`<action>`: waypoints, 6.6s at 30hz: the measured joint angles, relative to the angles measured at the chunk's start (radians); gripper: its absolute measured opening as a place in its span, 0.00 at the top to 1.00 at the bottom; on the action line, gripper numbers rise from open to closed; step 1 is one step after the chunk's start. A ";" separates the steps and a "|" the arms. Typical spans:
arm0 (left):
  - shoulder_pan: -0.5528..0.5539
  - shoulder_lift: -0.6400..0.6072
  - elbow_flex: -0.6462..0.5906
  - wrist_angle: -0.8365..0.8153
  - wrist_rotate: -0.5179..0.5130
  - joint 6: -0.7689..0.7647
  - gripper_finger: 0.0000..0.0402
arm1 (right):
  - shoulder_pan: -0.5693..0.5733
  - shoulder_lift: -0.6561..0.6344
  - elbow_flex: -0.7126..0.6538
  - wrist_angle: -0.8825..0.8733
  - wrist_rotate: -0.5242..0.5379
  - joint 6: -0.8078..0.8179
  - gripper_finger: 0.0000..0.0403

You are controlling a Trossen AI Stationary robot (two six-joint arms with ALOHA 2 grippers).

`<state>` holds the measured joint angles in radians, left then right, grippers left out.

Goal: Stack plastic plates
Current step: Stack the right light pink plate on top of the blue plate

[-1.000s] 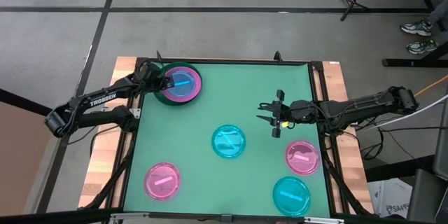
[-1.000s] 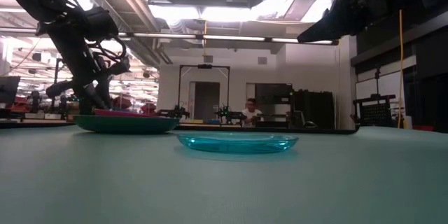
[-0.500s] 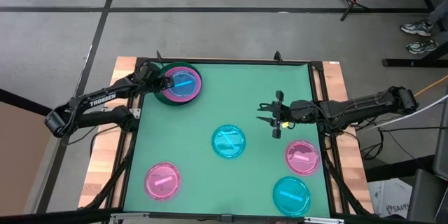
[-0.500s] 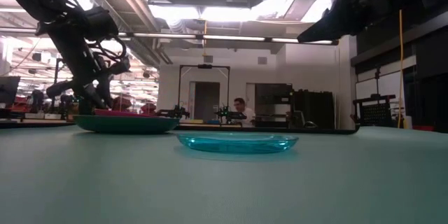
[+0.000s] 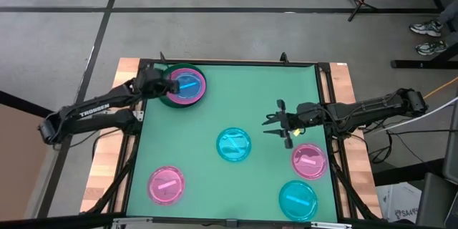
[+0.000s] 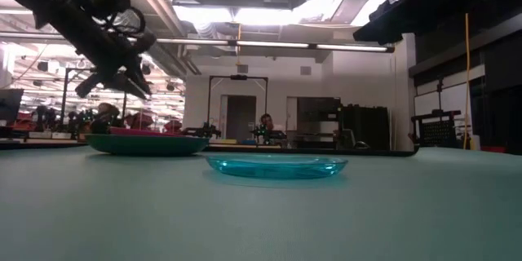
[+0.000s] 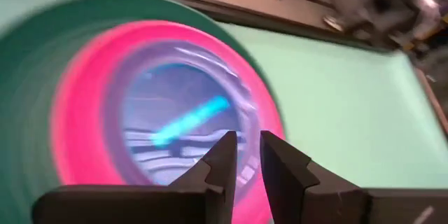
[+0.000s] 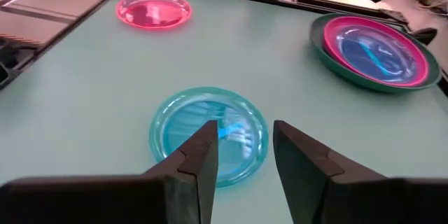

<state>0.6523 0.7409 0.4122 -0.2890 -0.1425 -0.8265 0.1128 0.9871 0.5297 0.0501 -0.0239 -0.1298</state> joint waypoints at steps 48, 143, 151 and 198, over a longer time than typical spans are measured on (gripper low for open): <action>-0.839 0.241 0.000 0.416 -0.371 0.018 0.86 | 0.260 0.038 0.000 -0.782 -0.025 -0.039 0.68; -0.839 0.241 -0.001 0.589 -0.361 0.052 0.86 | 0.178 0.287 0.185 -0.185 0.481 -0.031 1.00; -0.839 0.339 -0.001 0.783 -0.334 0.088 0.86 | 0.060 0.286 0.185 -0.019 0.476 -0.020 1.00; -0.836 0.759 0.252 1.115 -0.664 0.907 0.86 | -0.081 0.287 0.185 0.136 0.564 0.017 1.00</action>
<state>-0.1837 1.4998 0.6640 0.8256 -0.8067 0.0807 0.0322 1.2739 0.7151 0.1864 0.5396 -0.1127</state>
